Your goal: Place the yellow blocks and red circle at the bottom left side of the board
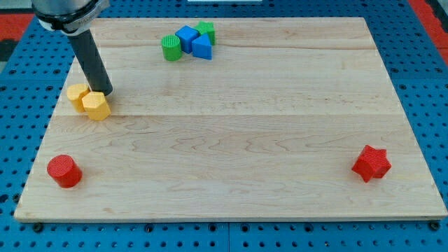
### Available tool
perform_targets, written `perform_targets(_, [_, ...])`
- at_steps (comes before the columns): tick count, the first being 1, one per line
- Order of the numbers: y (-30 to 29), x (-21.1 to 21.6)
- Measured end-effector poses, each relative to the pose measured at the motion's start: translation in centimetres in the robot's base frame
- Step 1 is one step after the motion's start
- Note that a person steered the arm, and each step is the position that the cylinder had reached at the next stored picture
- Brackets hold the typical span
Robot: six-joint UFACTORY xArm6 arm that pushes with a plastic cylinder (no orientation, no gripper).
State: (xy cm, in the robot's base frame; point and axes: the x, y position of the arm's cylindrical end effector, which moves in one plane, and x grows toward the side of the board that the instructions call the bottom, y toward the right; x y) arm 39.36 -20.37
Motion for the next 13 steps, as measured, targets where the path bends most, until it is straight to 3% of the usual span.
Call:
perform_targets(1, [-0.4,-1.5])
perform_targets(2, [-0.4,3.4])
perform_targets(3, [3.4,6.0])
perform_targets(4, [1.9,10.2])
perform_targets(5, [2.7,7.4])
perform_targets(6, [-1.5,4.5])
perform_targets(9, [-4.6,8.1])
perform_targets(10, [-4.7,6.0])
perform_targets(11, [-10.1,6.1])
perform_targets(12, [-10.0,7.2])
perform_targets(13, [-5.3,10.4])
